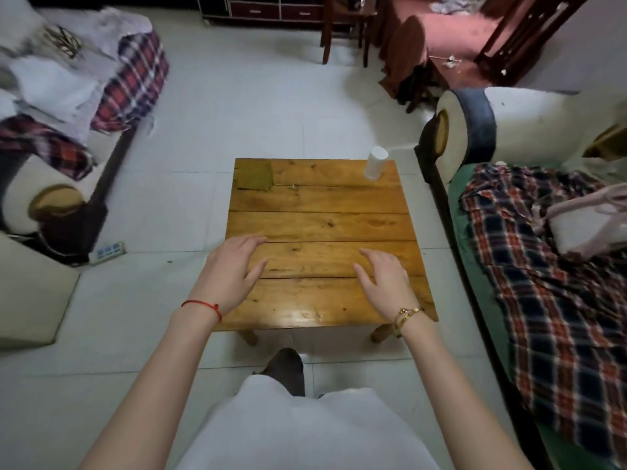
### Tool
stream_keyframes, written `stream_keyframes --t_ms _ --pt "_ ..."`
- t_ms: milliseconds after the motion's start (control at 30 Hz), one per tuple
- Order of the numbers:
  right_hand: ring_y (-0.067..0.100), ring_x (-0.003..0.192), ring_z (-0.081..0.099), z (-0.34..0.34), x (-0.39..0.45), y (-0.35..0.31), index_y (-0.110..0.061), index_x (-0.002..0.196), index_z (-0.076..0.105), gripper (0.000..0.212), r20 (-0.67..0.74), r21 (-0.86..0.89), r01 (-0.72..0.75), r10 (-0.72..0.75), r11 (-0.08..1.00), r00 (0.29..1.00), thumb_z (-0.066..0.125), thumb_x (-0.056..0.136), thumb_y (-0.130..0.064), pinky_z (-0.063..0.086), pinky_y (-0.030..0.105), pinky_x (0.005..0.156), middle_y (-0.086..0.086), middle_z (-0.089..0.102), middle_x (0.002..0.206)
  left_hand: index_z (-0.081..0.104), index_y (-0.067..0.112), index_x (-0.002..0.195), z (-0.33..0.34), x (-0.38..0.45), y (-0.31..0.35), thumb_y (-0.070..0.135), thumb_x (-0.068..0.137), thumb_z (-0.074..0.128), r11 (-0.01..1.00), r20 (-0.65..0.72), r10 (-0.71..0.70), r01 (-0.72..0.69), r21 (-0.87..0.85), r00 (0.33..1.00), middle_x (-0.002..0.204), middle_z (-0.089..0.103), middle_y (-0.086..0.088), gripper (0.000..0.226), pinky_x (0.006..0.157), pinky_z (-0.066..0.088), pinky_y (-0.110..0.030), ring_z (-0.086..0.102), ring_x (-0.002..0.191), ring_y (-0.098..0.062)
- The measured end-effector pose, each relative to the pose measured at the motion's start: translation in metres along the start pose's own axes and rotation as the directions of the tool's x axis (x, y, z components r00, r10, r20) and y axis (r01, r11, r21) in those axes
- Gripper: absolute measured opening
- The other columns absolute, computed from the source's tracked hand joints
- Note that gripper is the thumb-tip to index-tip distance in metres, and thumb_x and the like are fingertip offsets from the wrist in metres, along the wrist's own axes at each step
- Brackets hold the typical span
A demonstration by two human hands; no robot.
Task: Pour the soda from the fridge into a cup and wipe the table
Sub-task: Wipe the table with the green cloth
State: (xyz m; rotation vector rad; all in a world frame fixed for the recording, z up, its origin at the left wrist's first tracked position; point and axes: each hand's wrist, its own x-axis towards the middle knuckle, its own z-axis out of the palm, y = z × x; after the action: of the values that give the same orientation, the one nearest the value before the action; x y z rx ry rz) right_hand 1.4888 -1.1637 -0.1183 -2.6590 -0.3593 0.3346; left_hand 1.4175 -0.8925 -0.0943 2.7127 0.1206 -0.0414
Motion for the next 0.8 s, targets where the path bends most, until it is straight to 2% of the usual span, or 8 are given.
stream_keyframes --t_ms 267,433,600,800 --pt "0.016 0.137 0.036 -0.011 0.091 -0.022 -0.022 0.142 0.042 0.047 -0.017 -0.006 0.093 -0.093 0.996 0.996 0.04 0.1 -0.042 0.029 0.038 0.112 -0.003 0.049 0.143 0.048 0.02 0.14 -0.014 0.072 -0.031 0.036 0.1 0.047 0.998 -0.042 -0.065 0.065 -0.005 0.997 0.142 0.052 -0.002 0.044 0.11 0.037 -0.039 0.045 0.133 -0.021" --pt "0.018 0.135 0.038 -0.018 0.144 -0.035 -0.02 0.141 0.046 0.046 -0.037 0.032 0.08 -0.079 0.996 0.996 0.041 0.1 -0.041 0.032 0.038 0.112 -0.001 0.051 0.141 0.049 0.021 0.139 -0.021 0.124 -0.054 0.036 0.1 0.045 0.998 -0.047 -0.07 0.07 -0.001 0.996 0.141 0.053 -0.001 0.042 0.11 0.039 -0.04 0.046 0.132 -0.02" --pt "0.021 0.124 0.05 0.001 0.188 -0.04 -0.014 0.132 0.054 0.039 0.018 0.161 -0.008 0.005 0.987 1.0 0.045 0.1 -0.034 0.041 0.033 0.103 0.004 0.058 0.131 0.052 0.02 0.137 -0.013 0.166 -0.082 0.034 0.1 0.046 0.986 -0.04 -0.153 0.15 -0.072 0.987 0.137 0.056 -0.002 0.04 0.107 0.044 -0.04 0.052 0.127 -0.021" --pt "0.016 0.105 0.061 0.045 0.256 -0.044 -0.011 0.121 0.062 0.031 0.172 0.222 -0.115 0.078 0.968 0.982 0.049 0.099 -0.028 0.047 0.026 0.089 0.005 0.067 0.116 0.055 0.019 0.132 0.02 0.213 -0.123 0.026 0.098 0.052 0.921 -0.011 -0.313 0.301 -0.247 0.95 0.132 0.059 -0.003 0.035 0.1 0.044 -0.032 0.057 0.12 -0.02"
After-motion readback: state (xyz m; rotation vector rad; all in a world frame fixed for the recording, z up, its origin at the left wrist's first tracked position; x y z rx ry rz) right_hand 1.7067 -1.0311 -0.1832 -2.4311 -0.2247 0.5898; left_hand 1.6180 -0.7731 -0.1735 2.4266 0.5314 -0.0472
